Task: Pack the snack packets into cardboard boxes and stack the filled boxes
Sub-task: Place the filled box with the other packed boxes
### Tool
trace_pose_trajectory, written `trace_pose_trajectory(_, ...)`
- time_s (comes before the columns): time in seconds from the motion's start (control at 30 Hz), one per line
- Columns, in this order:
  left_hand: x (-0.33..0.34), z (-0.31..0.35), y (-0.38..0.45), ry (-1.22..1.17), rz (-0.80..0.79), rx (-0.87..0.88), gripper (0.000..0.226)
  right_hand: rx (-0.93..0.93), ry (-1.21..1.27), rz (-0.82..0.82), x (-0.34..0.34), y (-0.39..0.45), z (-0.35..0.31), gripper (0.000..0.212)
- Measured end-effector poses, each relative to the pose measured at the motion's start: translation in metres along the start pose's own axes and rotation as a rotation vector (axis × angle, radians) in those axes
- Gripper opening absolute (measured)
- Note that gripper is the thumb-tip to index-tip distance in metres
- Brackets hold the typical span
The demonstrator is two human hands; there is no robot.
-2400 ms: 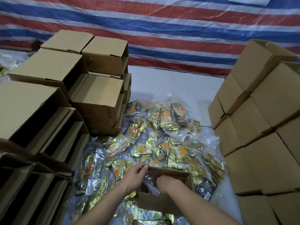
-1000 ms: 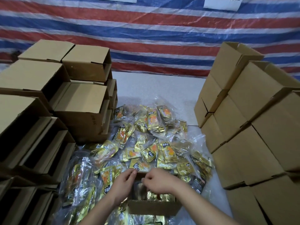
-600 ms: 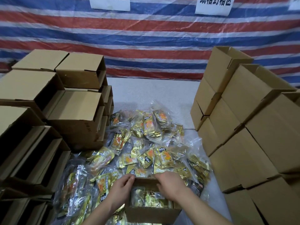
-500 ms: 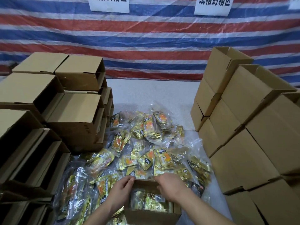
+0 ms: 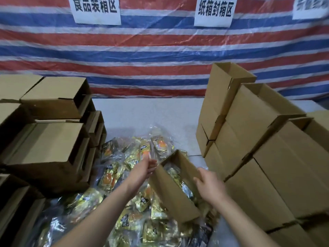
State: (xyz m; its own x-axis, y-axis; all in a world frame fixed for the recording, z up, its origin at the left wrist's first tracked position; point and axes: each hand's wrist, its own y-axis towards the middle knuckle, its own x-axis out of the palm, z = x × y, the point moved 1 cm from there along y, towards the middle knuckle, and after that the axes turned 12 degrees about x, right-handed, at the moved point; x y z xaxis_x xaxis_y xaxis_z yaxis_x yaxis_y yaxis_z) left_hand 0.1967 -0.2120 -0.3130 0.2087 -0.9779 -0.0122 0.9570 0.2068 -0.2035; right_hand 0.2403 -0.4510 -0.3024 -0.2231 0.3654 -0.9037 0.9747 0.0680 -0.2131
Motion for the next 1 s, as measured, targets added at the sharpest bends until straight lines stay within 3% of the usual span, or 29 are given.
trace_pose_trajectory(0.07,0.013,-0.007,0.024,0.127,0.02,0.034,0.048,0.07,0.0,0.054,-0.009,0.022,0.008,0.006)
trace_pose_trajectory(0.17,0.034,-0.022,0.056,0.645,-0.076,0.183,0.035,0.168,-0.005,0.126,-0.016,0.056,0.015,0.008)
trace_pose_trajectory(0.3,0.065,-0.044,0.098,1.304,-0.411,0.368,0.034,0.283,0.035,0.149,-0.014,0.101,0.014,0.021)
trace_pose_trajectory(0.43,0.098,-0.066,0.141,1.603,-0.687,0.416,0.054,0.344,0.06,0.168,-0.007,0.142,0.008,0.029)
trace_pose_trajectory(0.63,0.128,-0.096,0.2,1.884,-0.835,0.459,0.07,0.39,0.015,0.172,0.003,0.194,0.003,0.026)
trace_pose_trajectory(0.77,0.138,-0.123,0.215,1.981,-0.946,0.472,0.072,0.34,-0.017,0.215,0.011,0.212,0.007,0.035)
trace_pose_trajectory(0.87,0.135,-0.14,0.215,1.947,-0.929,0.479,0.068,0.3,-0.04,0.239,0.017,0.223,0.008,0.041)
trace_pose_trajectory(1.0,0.126,-0.139,0.21,1.907,-0.866,0.413,0.069,0.321,-0.058,0.206,0.026,0.237,0.003,0.032)
